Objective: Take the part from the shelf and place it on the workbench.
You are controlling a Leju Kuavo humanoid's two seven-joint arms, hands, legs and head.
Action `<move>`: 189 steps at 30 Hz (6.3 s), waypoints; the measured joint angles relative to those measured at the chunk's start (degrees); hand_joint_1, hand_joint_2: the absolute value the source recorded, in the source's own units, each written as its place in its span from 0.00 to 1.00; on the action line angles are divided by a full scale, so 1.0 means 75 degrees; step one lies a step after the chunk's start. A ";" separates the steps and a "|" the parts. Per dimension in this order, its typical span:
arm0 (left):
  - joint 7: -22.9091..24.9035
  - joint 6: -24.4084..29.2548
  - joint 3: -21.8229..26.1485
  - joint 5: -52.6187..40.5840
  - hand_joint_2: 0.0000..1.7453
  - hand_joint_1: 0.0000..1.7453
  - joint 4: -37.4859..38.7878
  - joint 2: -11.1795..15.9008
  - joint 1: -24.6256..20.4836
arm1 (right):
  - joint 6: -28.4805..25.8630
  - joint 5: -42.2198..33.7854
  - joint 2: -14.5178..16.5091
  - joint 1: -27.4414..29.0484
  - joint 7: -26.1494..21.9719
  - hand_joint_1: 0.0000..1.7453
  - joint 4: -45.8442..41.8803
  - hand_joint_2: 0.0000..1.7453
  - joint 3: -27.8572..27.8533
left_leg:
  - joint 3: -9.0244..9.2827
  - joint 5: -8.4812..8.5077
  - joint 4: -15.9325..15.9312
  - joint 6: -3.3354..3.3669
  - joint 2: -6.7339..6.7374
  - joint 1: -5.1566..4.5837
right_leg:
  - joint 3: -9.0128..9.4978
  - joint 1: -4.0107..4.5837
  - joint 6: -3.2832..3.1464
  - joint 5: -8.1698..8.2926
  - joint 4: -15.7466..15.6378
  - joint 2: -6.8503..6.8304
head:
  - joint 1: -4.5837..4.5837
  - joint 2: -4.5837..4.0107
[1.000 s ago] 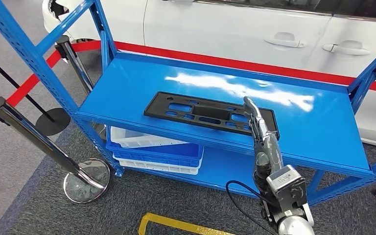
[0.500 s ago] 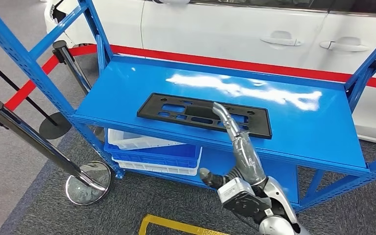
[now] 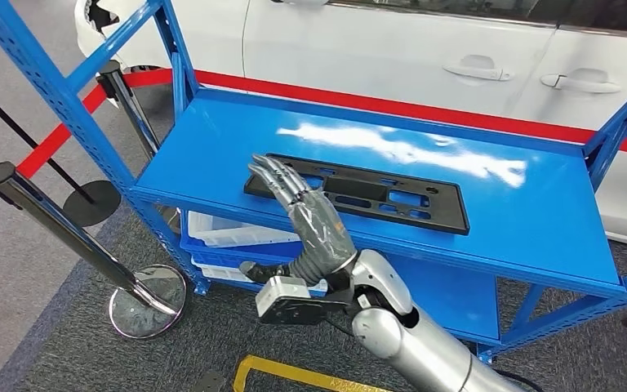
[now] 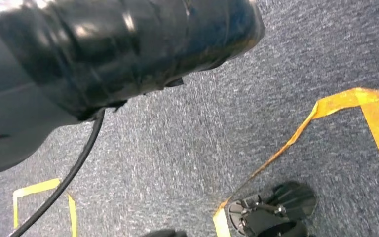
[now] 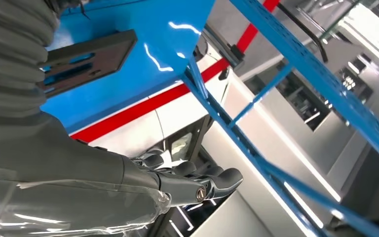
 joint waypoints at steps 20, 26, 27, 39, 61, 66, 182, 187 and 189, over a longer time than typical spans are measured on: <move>0.0143 0.0119 -0.0022 0.0272 0.00 0.00 0.0000 0.0026 0.0190 | -0.0782 0.1540 0.1810 -0.1963 0.0037 0.00 0.5151 1.00 0.0724 | -0.0279 0.0038 0.0191 -0.0387 -0.0015 0.0056 | 0.0780 0.0038 -0.0191 0.0684 -0.1779 0.0023 | -0.0076 0.0000; 0.0082 0.0171 -0.0047 0.0235 0.00 0.00 0.0000 0.0090 0.0170 | -0.0636 0.2155 0.1873 -0.2350 0.0620 0.00 0.6350 1.00 0.0804 | -0.0187 0.0119 0.0034 -0.0114 0.0004 0.0066 | 0.0351 0.0034 -0.0028 0.0120 -0.0846 0.0021 | -0.0060 0.0000; 0.0082 0.0174 -0.0055 0.0225 0.00 0.00 0.0000 0.0101 0.0155 | -0.0571 0.2195 0.1873 -0.2373 0.0714 0.00 0.6515 1.00 0.0821 | -0.0188 0.0112 0.0038 -0.0086 0.0006 0.0054 | 0.0097 0.0036 -0.0025 -0.0096 -0.0328 0.0021 | -0.0057 0.0000; 0.0101 0.0136 -0.0174 0.0124 0.00 0.00 0.0000 0.0153 0.0128 | -0.0269 0.2777 0.1876 -0.2607 0.1230 0.00 0.7657 1.00 0.0965 | -0.0309 -0.0131 0.0393 -0.0349 0.0009 0.0033 | 0.0721 0.0056 -0.0230 0.0790 -0.1788 0.0032 | -0.0079 0.0001; -0.0044 0.0073 -0.0352 0.0007 0.00 0.00 0.0003 0.0246 0.0246 | -0.0012 0.3615 0.1273 -0.2978 0.1880 0.00 0.8265 1.00 0.1175 | -0.0082 0.0020 0.0073 -0.0053 0.0019 0.0031 | -0.0164 0.0035 -0.0014 0.0150 -0.0003 0.0065 | -0.0087 0.0000; -0.0100 0.0075 -0.0429 0.0002 0.00 0.00 0.0003 0.0235 0.0241 | 0.0192 0.4143 0.1069 -0.3182 0.2193 0.00 0.8301 1.00 0.1231 | -0.0149 -0.0063 0.0221 -0.0165 0.0012 -0.0010 | 0.0652 0.0087 -0.0112 0.0806 -0.1744 0.0064 | -0.0101 0.0001; -0.0439 0.1180 0.0119 -0.0803 1.00 0.00 0.0041 0.0449 0.0228 | -0.0527 -0.4248 -0.0956 0.1362 -0.1132 1.00 -0.3757 1.00 -0.1335 | 0.0044 0.0116 -0.0185 0.0028 0.0123 -0.0014 | -0.0180 -0.0049 0.0089 0.0021 0.0250 -0.0002 | -0.0182 0.0000; -0.0420 0.1177 0.0119 -0.0796 1.00 0.00 0.0041 0.0454 0.0249 | -0.0544 -0.4255 -0.0956 0.1425 -0.1160 1.00 -0.3778 1.00 -0.1341 | -0.0648 0.0363 0.0303 -0.0216 0.0111 0.0061 | 0.1321 -0.0141 0.0187 0.0139 -0.1400 0.0019 | -0.0169 0.0001; -0.0412 0.1178 0.0119 -0.0768 1.00 0.00 0.0041 0.0456 0.0258 | -0.0558 -0.4261 -0.0954 0.1467 -0.1200 1.00 -0.3797 1.00 -0.1348 | -0.0699 0.0447 0.0381 -0.0310 0.0087 0.0078 | 0.1350 -0.0089 0.0024 0.0045 -0.1539 0.0048 | -0.0157 0.0002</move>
